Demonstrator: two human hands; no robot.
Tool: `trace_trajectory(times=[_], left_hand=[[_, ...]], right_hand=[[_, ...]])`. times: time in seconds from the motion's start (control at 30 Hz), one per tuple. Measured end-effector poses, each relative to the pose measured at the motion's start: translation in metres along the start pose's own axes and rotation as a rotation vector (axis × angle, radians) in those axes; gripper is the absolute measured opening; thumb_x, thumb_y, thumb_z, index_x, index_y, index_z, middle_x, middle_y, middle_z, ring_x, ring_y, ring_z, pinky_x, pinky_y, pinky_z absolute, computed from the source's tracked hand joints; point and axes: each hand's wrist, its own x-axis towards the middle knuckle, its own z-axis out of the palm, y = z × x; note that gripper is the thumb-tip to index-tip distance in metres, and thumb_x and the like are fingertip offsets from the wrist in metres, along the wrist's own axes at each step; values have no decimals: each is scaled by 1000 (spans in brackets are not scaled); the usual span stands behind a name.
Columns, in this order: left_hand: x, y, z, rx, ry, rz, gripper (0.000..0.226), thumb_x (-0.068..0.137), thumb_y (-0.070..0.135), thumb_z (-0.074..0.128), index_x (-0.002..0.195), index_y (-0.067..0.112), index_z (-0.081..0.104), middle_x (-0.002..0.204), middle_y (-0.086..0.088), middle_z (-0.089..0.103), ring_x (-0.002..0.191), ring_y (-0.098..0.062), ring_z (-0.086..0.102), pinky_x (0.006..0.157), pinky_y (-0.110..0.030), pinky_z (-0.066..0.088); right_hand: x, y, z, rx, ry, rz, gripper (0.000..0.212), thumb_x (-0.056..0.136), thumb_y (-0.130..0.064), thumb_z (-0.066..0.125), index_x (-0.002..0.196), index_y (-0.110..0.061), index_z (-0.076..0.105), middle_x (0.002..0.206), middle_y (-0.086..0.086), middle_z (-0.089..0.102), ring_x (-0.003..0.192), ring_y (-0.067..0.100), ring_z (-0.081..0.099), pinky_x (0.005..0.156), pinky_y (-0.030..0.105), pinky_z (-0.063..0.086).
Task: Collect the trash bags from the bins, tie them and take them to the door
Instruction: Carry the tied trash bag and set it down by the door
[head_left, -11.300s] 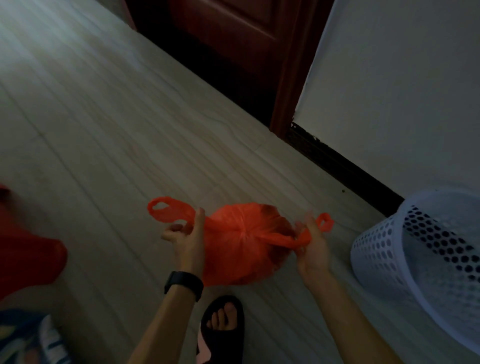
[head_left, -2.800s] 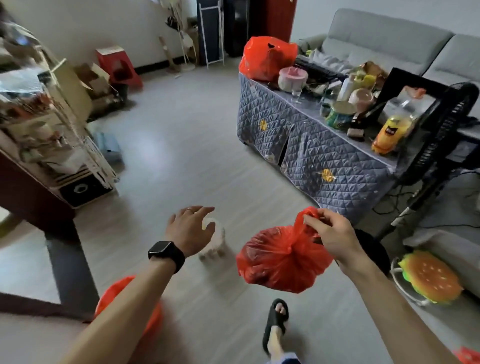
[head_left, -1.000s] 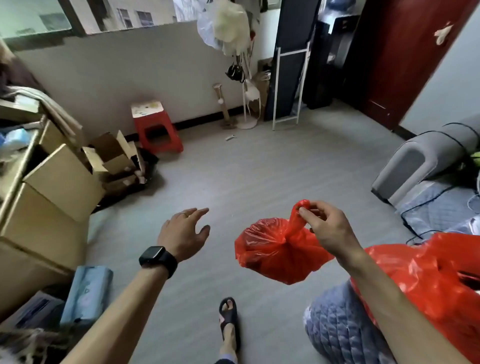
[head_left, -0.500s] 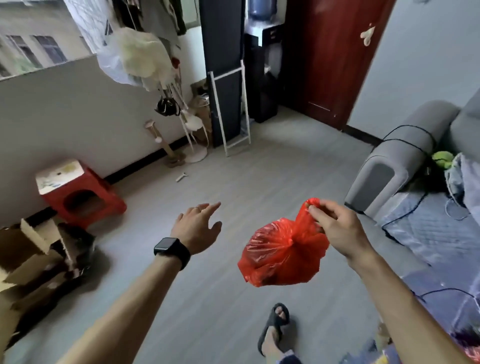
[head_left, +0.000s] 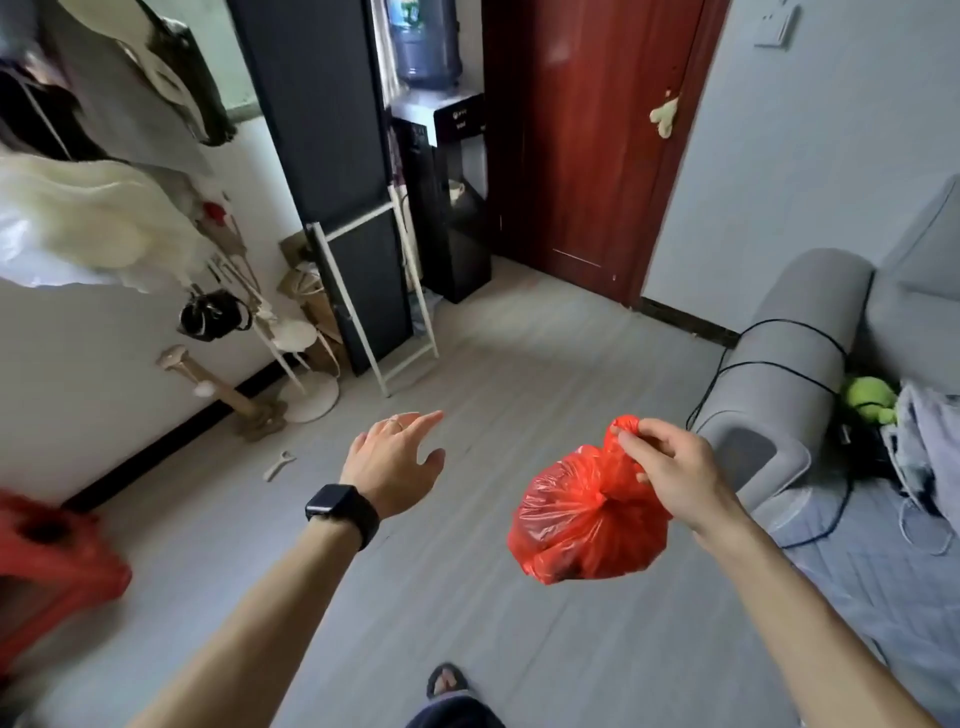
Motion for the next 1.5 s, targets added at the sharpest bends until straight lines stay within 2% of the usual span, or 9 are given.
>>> trace_trajectory(times=[0.2,0.33,0.6,0.73,0.9,1.1,1.3,1.43,1.5], left_hand=[[192,3,11,-6,-42,100,58,94,47,47,149,38,32,146,8,47,134,-22,41,108,-40,36],[320,24,5,1,-86,213,62,90,45,48,149,38,31,145,9,49,134,-24,42,107,-41,36],[540,109,12,49,-152,371,56,87,38,47,143,37,38,134,6,56,122,-28,50,96,-38,41],[638,152,35,44,-180,364,61,86,42,44,146,41,33,143,8,49,128,-25,46,104,-40,38],[751,218,56,42,-254,340,61,91,43,45,149,41,26,151,4,41,138,-23,35,112,-39,29],[872,288,82,-1,-300,351,61,92,47,44,150,41,24,153,3,39,140,-21,33,115,-39,25],[995,350,122,-12,-292,370,59,94,44,43,150,40,25,157,-2,30,146,-24,22,119,-44,21],[1084,394,142,27,-277,401,60,94,41,43,151,37,24,160,-5,24,147,-26,18,120,-45,17],[1129,419,156,38,-245,443,61,94,40,44,151,36,25,160,-5,22,148,-26,16,120,-46,18]], right_hand=[[161,-8,-8,-22,125,44,10,91,-29,68,86,-29,76,87,-11,76,84,5,67,93,51,54],[256,-28,-21,-17,190,106,13,92,-28,67,83,-22,73,97,26,68,72,27,56,88,61,51],[432,-24,-73,55,326,200,12,91,-28,69,81,-25,73,77,-1,67,76,17,58,82,48,55],[519,1,-100,73,325,251,16,91,-26,70,76,-32,70,71,-20,73,78,3,66,94,44,54],[634,34,-154,62,301,330,8,88,-34,71,82,-31,74,77,-16,75,79,3,68,95,47,54],[753,51,-217,42,332,416,8,90,-33,69,93,-28,74,77,-17,69,65,-2,58,81,31,50],[864,95,-257,183,431,561,34,81,-47,71,87,-13,72,88,-3,72,82,15,66,85,45,55],[943,127,-279,504,581,764,12,92,-23,66,91,-11,66,94,12,65,82,21,62,72,35,50],[981,145,-293,575,629,798,18,92,-20,65,102,-5,68,96,14,65,86,24,62,74,35,47]])
